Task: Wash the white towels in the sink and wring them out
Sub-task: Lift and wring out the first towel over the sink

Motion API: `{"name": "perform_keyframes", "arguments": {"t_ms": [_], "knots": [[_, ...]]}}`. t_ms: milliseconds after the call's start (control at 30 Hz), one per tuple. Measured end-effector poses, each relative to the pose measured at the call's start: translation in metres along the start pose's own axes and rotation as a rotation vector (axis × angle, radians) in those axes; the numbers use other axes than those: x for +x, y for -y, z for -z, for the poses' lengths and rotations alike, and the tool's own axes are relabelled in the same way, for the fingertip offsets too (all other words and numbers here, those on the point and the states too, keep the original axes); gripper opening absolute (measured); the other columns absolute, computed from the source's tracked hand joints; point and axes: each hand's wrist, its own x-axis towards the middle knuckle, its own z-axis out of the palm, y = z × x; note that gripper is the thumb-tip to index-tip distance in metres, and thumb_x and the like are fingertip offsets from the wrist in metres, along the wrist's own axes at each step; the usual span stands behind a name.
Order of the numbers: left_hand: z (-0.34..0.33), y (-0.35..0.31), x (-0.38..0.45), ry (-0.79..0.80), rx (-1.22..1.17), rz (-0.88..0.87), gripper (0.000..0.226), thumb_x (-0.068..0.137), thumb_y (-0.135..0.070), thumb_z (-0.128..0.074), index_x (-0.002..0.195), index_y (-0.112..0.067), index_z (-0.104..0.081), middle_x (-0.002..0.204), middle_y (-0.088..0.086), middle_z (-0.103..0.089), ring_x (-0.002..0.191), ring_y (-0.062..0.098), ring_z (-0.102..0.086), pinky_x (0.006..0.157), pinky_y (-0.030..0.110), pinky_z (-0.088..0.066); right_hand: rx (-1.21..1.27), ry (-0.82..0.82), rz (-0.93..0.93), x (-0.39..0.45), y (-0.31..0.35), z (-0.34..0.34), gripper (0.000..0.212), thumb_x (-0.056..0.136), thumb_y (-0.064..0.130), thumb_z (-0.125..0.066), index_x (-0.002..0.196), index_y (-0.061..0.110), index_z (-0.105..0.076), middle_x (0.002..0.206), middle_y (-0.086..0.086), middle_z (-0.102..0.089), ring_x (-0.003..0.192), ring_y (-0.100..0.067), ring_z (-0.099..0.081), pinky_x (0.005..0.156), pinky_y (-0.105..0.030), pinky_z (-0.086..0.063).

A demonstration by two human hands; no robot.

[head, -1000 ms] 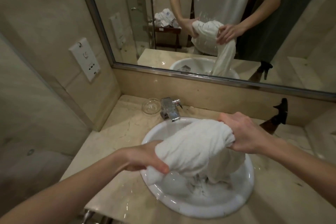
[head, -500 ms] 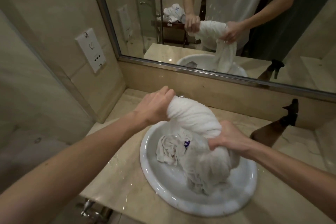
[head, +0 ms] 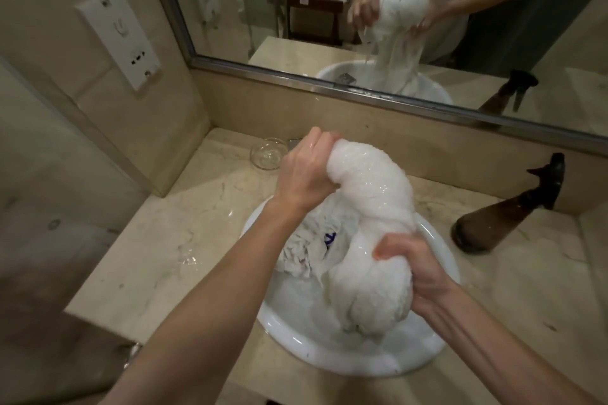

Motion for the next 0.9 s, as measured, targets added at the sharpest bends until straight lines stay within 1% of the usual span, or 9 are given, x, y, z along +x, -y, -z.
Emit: {"name": "perform_keyframes", "arguments": {"t_ms": [100,200,300,400,467,533,633,733,900], "knots": [[-0.014,-0.002,-0.004,-0.092,-0.037,0.036,0.038,0.068,-0.015,-0.07,0.104,-0.006,-0.066,0.089,0.009,-0.058,0.07,0.028,-0.059,0.049,0.035,-0.045,0.042,0.001,-0.025,0.003,-0.005,-0.001,0.038,0.033,0.003,-0.066,0.071,0.003,-0.072,0.07,-0.018,-0.063,0.063,-0.03,-0.063,0.061,-0.037,-0.054],[-0.025,-0.003,-0.012,-0.2,-0.077,0.111,0.033,0.073,-0.022,-0.055,0.1,-0.008,-0.067,0.088,0.006,-0.059,0.072,0.022,-0.057,0.049,0.031,-0.04,0.095,0.009,-0.031,0.009,-0.01,-0.007,0.044,0.033,0.006,-0.067,0.077,0.001,-0.071,0.074,-0.019,-0.061,0.067,-0.033,-0.061,0.065,-0.039,-0.053],[-0.033,-0.002,-0.022,-0.277,-0.112,0.223,0.032,0.071,-0.013,-0.061,0.103,-0.013,-0.065,0.089,0.004,-0.06,0.073,0.019,-0.055,0.051,0.032,-0.04,0.139,0.025,-0.053,0.014,-0.017,-0.012,0.044,0.034,0.006,-0.067,0.078,0.0,-0.069,0.071,-0.018,-0.062,0.062,-0.031,-0.062,0.06,-0.036,-0.056],[-0.04,-0.001,-0.032,-0.326,-0.175,0.332,0.043,0.069,-0.004,-0.067,0.109,-0.018,-0.062,0.093,0.004,-0.061,0.074,0.022,-0.056,0.054,0.031,-0.039,0.173,0.048,-0.079,0.016,-0.022,-0.019,0.039,0.041,-0.001,-0.062,0.08,-0.002,-0.068,0.07,-0.018,-0.063,0.06,-0.03,-0.064,0.057,-0.035,-0.057],[-0.041,-0.004,-0.036,-0.332,-0.203,0.389,0.046,0.07,-0.004,-0.067,0.111,-0.022,-0.06,0.095,0.003,-0.06,0.075,0.022,-0.056,0.055,0.031,-0.038,0.206,0.055,-0.088,0.016,-0.024,-0.023,0.03,0.048,-0.004,-0.056,0.075,-0.001,-0.069,0.066,-0.017,-0.064,0.056,-0.029,-0.065,0.053,-0.033,-0.057],[-0.04,-0.006,-0.038,-0.338,-0.223,0.439,0.04,0.072,-0.008,-0.063,0.111,-0.02,-0.063,0.096,0.002,-0.059,0.078,0.021,-0.054,0.055,0.032,-0.039,0.218,0.07,-0.076,0.016,-0.026,-0.027,0.03,0.044,-0.002,-0.059,0.072,0.0,-0.071,0.065,-0.016,-0.064,0.056,-0.028,-0.066,0.053,-0.032,-0.057],[-0.034,-0.004,-0.041,-0.3,-0.221,0.451,0.037,0.073,-0.011,-0.06,0.109,-0.021,-0.061,0.096,0.001,-0.057,0.077,0.022,-0.056,0.055,0.031,-0.039,0.189,0.048,-0.067,0.017,-0.029,-0.028,0.038,0.042,-0.002,-0.061,0.079,-0.002,-0.069,0.069,-0.017,-0.064,0.059,-0.029,-0.065,0.055,-0.033,-0.057],[-0.021,0.009,-0.046,-0.173,-0.209,0.388,0.039,0.069,-0.01,-0.064,0.107,-0.02,-0.062,0.096,0.0,-0.059,0.077,0.023,-0.058,0.056,0.037,-0.047,0.07,0.021,-0.05,0.015,-0.031,-0.027,0.058,0.039,0.001,-0.067,0.097,-0.005,-0.066,0.082,-0.022,-0.062,0.072,-0.035,-0.063,0.066,-0.039,-0.056],[0.024,0.037,-0.036,0.051,-0.135,0.167,0.046,0.065,-0.033,-0.07,0.109,-0.021,-0.058,0.099,-0.003,-0.057,0.082,0.019,-0.057,0.058,0.038,-0.049,-0.234,-0.021,0.075,0.011,-0.018,-0.028,0.05,0.046,-0.007,-0.061,0.096,-0.007,-0.066,0.084,-0.02,-0.065,0.077,-0.032,-0.064,0.069,-0.039,-0.051]]}}
